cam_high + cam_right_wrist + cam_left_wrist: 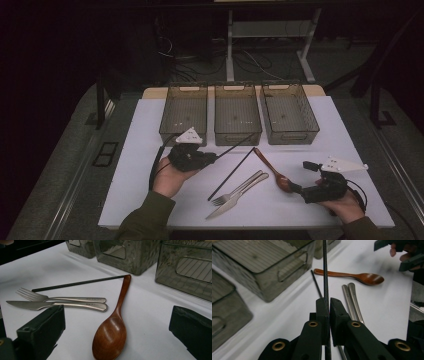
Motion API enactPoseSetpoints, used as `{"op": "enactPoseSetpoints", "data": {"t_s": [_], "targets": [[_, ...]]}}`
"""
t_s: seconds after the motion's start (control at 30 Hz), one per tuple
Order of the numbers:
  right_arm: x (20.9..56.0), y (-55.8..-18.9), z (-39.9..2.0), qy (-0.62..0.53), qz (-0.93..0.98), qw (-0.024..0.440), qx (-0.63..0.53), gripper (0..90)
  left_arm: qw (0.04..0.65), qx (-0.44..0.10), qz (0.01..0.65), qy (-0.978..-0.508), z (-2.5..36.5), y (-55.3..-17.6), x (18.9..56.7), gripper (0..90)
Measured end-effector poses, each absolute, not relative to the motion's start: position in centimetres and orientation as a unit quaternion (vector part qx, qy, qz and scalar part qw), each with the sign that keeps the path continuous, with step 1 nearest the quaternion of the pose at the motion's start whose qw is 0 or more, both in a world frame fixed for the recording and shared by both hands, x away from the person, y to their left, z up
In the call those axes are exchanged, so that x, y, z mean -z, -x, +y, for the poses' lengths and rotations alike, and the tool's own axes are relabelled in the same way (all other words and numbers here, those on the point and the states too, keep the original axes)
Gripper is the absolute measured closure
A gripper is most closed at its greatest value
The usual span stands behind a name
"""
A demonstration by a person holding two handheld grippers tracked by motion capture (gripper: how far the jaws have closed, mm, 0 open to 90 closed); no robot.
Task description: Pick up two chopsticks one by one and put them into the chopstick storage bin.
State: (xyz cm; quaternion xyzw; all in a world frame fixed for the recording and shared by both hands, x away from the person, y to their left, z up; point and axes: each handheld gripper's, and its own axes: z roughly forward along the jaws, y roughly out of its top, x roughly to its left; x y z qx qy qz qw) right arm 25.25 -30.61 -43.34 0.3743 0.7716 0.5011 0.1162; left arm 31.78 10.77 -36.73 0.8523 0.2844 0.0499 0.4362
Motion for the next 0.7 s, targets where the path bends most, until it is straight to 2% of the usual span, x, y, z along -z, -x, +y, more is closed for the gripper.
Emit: {"op": "enactPoseSetpoints", "data": {"t_s": [0.37,0.7], "targets": [[43.6,-25.5,-30.6,-0.388,0.77,0.105,-0.496,0.0,0.451,-0.07,0.299,-0.838,12.4,-34.0,34.5,85.4],[43.7,-25.7,-30.8,-0.391,0.765,0.114,-0.498,0.0,0.455,-0.085,0.31,-0.83,12.9,-36.2,33.6,85.4]]}}
